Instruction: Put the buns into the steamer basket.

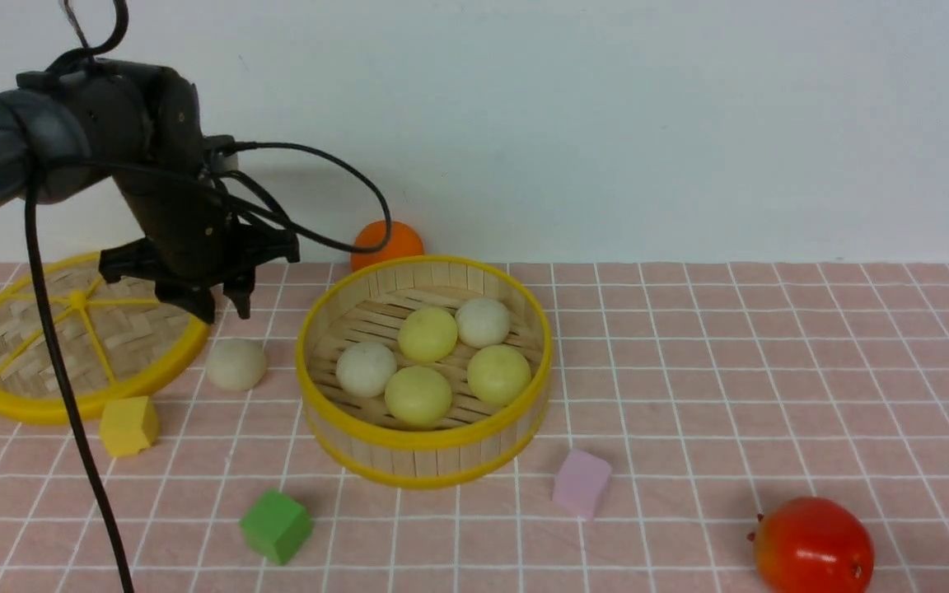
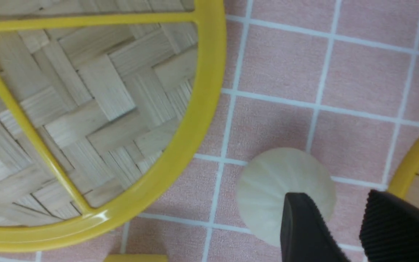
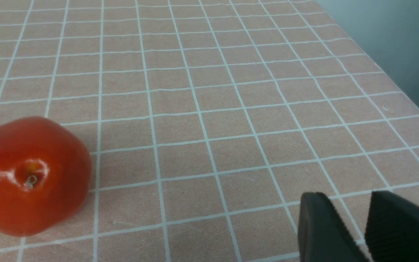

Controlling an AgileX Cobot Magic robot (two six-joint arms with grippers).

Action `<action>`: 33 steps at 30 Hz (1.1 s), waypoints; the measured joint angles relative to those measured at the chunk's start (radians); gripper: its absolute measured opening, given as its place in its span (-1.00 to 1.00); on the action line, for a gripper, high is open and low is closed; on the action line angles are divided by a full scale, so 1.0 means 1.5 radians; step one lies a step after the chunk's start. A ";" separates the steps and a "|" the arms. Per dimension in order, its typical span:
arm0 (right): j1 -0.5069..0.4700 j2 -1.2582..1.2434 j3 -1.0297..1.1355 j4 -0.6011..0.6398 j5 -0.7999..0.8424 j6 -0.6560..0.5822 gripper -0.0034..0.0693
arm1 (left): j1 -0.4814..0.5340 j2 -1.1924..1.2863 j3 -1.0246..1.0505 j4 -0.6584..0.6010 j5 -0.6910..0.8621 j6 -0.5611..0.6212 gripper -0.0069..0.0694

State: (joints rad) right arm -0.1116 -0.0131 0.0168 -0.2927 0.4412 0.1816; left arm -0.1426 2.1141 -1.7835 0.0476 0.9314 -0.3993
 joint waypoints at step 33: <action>0.000 0.000 0.000 0.000 0.000 0.000 -0.25 | -0.029 -0.026 -0.078 -0.063 0.034 0.021 -0.79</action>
State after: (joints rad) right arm -0.1116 -0.0131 0.0168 -0.2927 0.4412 0.1816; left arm -0.1866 2.0758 -1.9001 -0.0464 0.9825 -0.3681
